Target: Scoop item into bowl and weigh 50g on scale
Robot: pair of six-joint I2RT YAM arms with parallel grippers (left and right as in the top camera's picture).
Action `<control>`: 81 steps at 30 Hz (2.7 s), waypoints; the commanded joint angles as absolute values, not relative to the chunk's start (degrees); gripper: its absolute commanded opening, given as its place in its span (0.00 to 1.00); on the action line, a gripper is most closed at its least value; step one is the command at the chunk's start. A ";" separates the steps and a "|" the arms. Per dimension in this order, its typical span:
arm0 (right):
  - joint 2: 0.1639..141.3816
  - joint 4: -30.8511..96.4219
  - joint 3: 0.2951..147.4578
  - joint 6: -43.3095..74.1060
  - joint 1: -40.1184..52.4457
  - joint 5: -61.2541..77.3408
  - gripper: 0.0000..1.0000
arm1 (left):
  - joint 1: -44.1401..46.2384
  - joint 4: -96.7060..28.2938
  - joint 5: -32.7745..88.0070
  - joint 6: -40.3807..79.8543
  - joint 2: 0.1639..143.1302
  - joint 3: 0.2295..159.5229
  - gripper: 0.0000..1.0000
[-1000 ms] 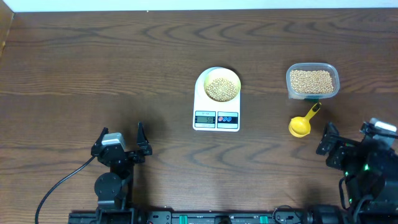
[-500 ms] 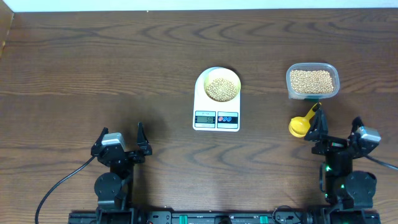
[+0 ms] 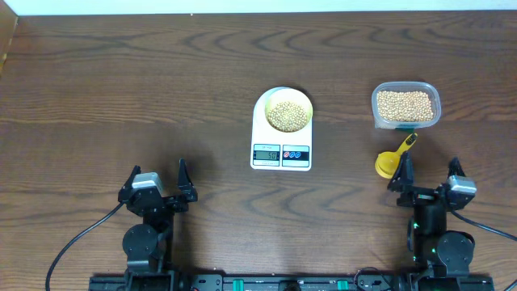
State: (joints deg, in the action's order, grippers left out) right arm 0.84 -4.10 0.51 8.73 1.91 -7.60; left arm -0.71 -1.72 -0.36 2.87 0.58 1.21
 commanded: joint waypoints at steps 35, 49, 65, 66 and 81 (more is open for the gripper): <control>0.32 4.10 0.32 0.34 -1.76 -2.42 0.99 | -1.06 -4.16 -1.56 2.17 0.23 0.23 0.98; 0.32 4.10 0.32 0.34 -1.74 -2.42 0.99 | -1.06 -4.16 -1.56 2.17 0.23 0.23 0.98; 0.38 4.12 0.32 0.34 -1.74 -2.42 0.99 | -1.06 -4.16 -1.56 2.17 0.23 0.23 0.97; 0.38 4.12 0.32 0.34 -1.74 -2.42 0.99 | -1.06 -4.16 -1.56 2.17 0.23 0.23 0.97; 0.38 4.12 0.32 0.34 -1.74 -2.42 0.99 | -1.06 -4.16 -1.56 2.17 0.23 0.23 0.98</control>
